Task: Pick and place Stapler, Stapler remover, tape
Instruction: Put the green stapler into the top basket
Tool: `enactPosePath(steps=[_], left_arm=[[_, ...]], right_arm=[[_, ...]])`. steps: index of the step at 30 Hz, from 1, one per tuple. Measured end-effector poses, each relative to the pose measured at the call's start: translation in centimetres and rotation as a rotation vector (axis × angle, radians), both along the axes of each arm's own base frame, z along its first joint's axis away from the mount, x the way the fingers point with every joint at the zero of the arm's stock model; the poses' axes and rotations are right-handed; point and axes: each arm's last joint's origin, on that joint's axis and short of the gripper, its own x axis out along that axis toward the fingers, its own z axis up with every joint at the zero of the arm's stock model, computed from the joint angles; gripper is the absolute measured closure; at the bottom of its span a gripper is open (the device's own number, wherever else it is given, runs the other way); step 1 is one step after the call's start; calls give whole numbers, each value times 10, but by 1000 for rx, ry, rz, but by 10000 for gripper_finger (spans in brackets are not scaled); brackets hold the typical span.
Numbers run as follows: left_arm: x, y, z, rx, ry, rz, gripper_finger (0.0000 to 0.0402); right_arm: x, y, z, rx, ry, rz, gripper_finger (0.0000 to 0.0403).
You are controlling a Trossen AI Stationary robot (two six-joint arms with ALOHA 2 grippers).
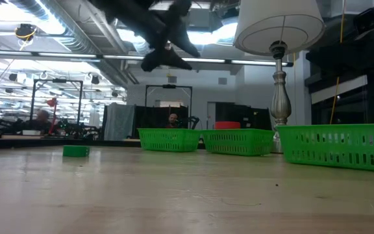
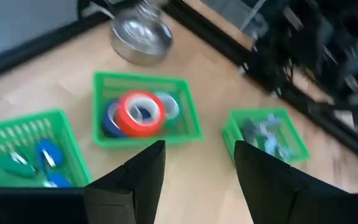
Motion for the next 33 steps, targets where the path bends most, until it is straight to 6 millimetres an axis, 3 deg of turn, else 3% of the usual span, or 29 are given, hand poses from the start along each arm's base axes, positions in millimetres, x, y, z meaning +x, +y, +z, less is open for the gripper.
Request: enactPosePath(steps=[9, 19, 26, 33], left_arm=[[-16, -83, 0, 32, 208, -191, 213], [-45, -153, -11, 2, 434, -348, 213], [-64, -179, -18, 21, 554, -366, 213], [-75, -184, -21, 143, 642, -375, 213]], right_arm=[[0, 0, 0, 0, 0, 0, 224], [0, 0, 0, 0, 0, 0, 224], [0, 0, 0, 0, 0, 0, 224], [0, 0, 0, 0, 0, 0, 224]])
